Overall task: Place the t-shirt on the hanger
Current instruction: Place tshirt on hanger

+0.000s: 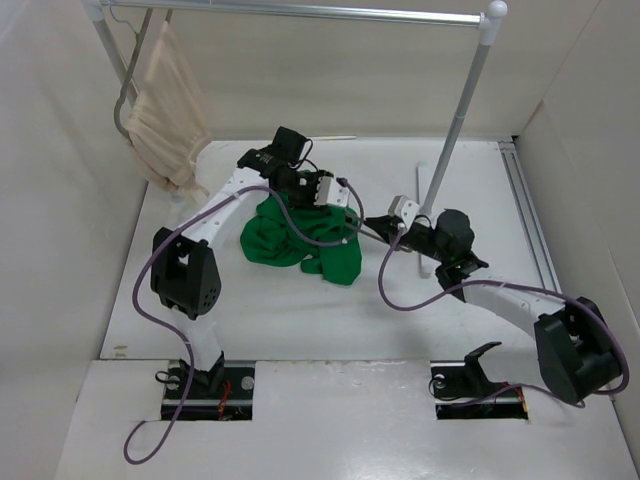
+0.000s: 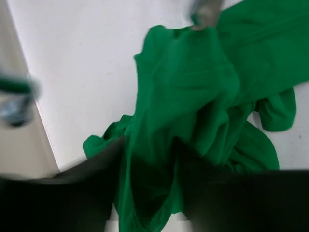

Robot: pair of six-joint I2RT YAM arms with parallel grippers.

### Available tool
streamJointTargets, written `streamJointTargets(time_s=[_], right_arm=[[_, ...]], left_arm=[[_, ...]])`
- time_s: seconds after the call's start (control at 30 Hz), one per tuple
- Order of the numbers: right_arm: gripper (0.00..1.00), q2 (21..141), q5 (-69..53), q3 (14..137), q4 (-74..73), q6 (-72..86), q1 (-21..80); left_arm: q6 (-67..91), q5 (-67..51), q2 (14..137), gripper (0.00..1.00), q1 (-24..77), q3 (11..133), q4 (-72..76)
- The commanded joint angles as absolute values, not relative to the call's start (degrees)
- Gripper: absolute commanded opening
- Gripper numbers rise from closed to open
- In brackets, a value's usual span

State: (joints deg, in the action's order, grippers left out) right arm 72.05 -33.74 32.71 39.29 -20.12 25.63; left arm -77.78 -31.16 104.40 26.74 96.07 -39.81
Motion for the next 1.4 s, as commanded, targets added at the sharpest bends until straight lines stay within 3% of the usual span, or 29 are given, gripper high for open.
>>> streamJointTargets(time_s=[0.0, 0.03, 0.07, 0.13, 0.23, 0.27, 0.37, 0.5, 0.63, 0.73, 0.97, 1.13, 1.27, 1.37], right_arm=[[0.00, 69.43, -36.74, 34.80, 43.25, -20.92, 24.61], [0.00, 69.43, -36.74, 34.80, 42.20, -20.92, 24.61], [0.00, 69.43, -36.74, 35.59, 41.49, -20.92, 24.61], [0.01, 69.43, -34.64, 37.17, 39.74, -20.92, 24.61], [0.30, 69.43, -30.78, 41.12, 32.28, -21.53, 24.09], [0.50, 69.43, -27.98, 42.35, 27.21, -22.06, 24.08], [0.80, 66.28, -20.00, 46.31, 20.06, -22.68, 24.08], [1.00, 59.43, -10.05, 47.11, 10.92, -23.90, 26.01], [1.00, 54.23, -7.91, 46.50, 7.04, -28.99, 31.89], [1.00, 56.85, -10.61, 44.13, 6.50, -31.11, 39.27], [1.00, 78.20, -20.29, 44.74, 13.33, -30.06, 44.47], [1.00, 86.39, -16.71, 40.71, 25.03, -23.14, 44.47], [0.87, 93.33, -13.27, 42.35, 25.93, -21.71, 44.47], [0.53, 95.01, -15.47, 42.37, 25.93, -20.32, 42.64]], left_arm=[[-82.45, -32.87, 104.41, 0.24, 26.81, 99.57, -47.81], [-81.48, -32.87, 104.41, 0.05, 26.81, 100.10, -47.81], [-77.04, -32.87, 104.41, 0.00, 26.81, 100.89, -47.81], [-73.32, -33.74, 104.41, 0.00, 26.10, 101.43, -47.29], [-61.82, -34.54, 102.14, 0.00, 24.10, 101.00, -43.26], [-58.57, -34.54, 101.26, 0.00, 24.08, 99.94, -41.68], [-46.37, -32.70, 96.78, 0.00, 22.50, 93.45, -34.56], [-36.51, -30.24, 90.54, 0.00, 21.88, 84.92, -29.80], [-27.80, -29.10, 85.88, 0.00, 22.49, 79.20, -26.99], [-24.44, -26.64, 82.97, 0.00, 24.43, 75.86, -25.49], [-20.39, -18.37, 79.63, 0.00, 30.50, 72.07, -24.35], [-19.07, -14.59, 77.88, 0.00, 31.73, 71.54, -23.82], [-19.07, -15.12, 77.34, 0.00, 31.73, 71.54, -24.43], [-18.46, -15.73, 76.82, 0.00, 32.43, 71.54, -24.96]])
